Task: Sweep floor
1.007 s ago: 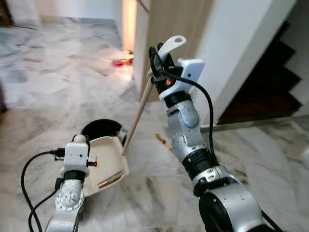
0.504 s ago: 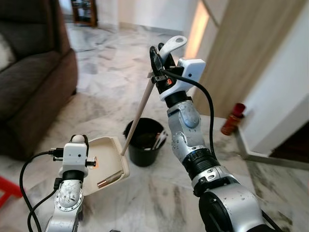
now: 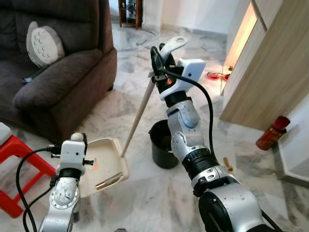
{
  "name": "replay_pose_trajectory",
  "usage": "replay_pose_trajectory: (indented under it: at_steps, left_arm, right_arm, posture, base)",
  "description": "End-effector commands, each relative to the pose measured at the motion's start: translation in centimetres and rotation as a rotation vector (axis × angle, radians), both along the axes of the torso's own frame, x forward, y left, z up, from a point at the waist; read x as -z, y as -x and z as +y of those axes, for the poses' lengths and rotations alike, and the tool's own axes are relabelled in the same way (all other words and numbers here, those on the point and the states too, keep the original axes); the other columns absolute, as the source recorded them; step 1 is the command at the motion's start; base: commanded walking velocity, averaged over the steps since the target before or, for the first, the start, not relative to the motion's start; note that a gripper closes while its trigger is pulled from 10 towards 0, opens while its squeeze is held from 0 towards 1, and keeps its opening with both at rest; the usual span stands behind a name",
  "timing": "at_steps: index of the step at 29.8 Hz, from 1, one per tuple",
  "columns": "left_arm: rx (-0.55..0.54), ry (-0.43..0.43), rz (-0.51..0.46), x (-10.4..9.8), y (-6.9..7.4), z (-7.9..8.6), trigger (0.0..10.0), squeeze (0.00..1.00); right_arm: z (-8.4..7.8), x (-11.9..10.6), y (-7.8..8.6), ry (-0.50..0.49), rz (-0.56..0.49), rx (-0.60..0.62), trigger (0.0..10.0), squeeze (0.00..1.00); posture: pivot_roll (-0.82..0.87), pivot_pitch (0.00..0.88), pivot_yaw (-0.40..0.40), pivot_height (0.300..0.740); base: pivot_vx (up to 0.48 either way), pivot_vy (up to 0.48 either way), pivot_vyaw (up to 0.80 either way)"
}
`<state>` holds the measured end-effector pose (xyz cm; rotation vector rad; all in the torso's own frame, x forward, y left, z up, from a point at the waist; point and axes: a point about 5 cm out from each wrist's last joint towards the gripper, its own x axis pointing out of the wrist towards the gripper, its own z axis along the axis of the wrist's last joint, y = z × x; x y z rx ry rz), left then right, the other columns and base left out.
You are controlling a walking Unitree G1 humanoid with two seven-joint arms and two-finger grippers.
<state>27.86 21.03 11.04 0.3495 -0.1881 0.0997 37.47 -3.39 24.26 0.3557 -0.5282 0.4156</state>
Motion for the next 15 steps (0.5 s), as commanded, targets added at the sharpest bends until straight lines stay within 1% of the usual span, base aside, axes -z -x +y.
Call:
replay_pose_trajectory:
  at_steps: [1, 6, 8, 9, 10, 11, 15]
  left_arm:
    - [0.072, -0.007, -0.04, -1.0, -0.9, -1.4, 10.0, 0.0]
    - [0.112, -0.011, -0.03, -1.1, -1.9, -1.9, 10.0, 0.0]
    - [0.148, -0.013, -0.033, -1.4, -2.5, -2.7, 10.0, 0.0]
    - [0.179, -0.019, -0.037, -1.6, -2.8, -3.3, 10.0, 0.0]
    - [0.179, -0.019, -0.037, -1.6, -2.8, -3.3, 10.0, 0.0]
    - [0.201, -0.02, -0.037, -1.6, -2.9, -3.8, 10.0, 0.0]
    - [0.249, -0.002, -0.02, -1.2, -3.2, -5.1, 10.0, 0.0]
  right_arm:
    - [0.4, -1.1, 0.2, -0.033, -0.035, 0.014, 10.0, 0.0]
    - [-0.5, -1.1, 0.0, -0.031, -0.036, 0.059, 10.0, 0.0]
    - [-1.5, -1.2, 0.0, -0.037, -0.046, 0.096, 10.0, 0.0]
    - [-2.2, -1.1, -0.1, -0.042, -0.047, 0.127, 10.0, 0.0]
    - [-2.2, -1.1, -0.1, -0.042, -0.047, 0.127, 10.0, 0.0]
    - [-2.8, -0.9, -0.1, -0.044, -0.045, 0.151, 10.0, 0.0]
    - [-3.8, -0.5, 0.2, -0.025, -0.049, 0.206, 10.0, 0.0]
  posture:
    - [0.11, 0.0, 0.029, 0.74]
    - [0.05, 0.0, 0.066, 0.74]
    - [0.03, 0.0, 0.09, 0.74]
    - [0.02, 0.0, 0.098, 0.74]
    - [0.02, 0.0, 0.098, 0.74]
    - [0.0, 0.0, 0.109, 0.74]
    - [-0.06, 0.0, 0.141, 0.74]
  base:
    - [0.0, 0.0, 0.0]
    - [0.0, 0.0, 0.0]
    - [0.0, 0.0, 0.0]
    - [0.0, 0.0, 0.0]
    - [0.0, 0.0, 0.0]
    - [0.0, 0.0, 0.0]
    - [0.0, 0.0, 0.0]
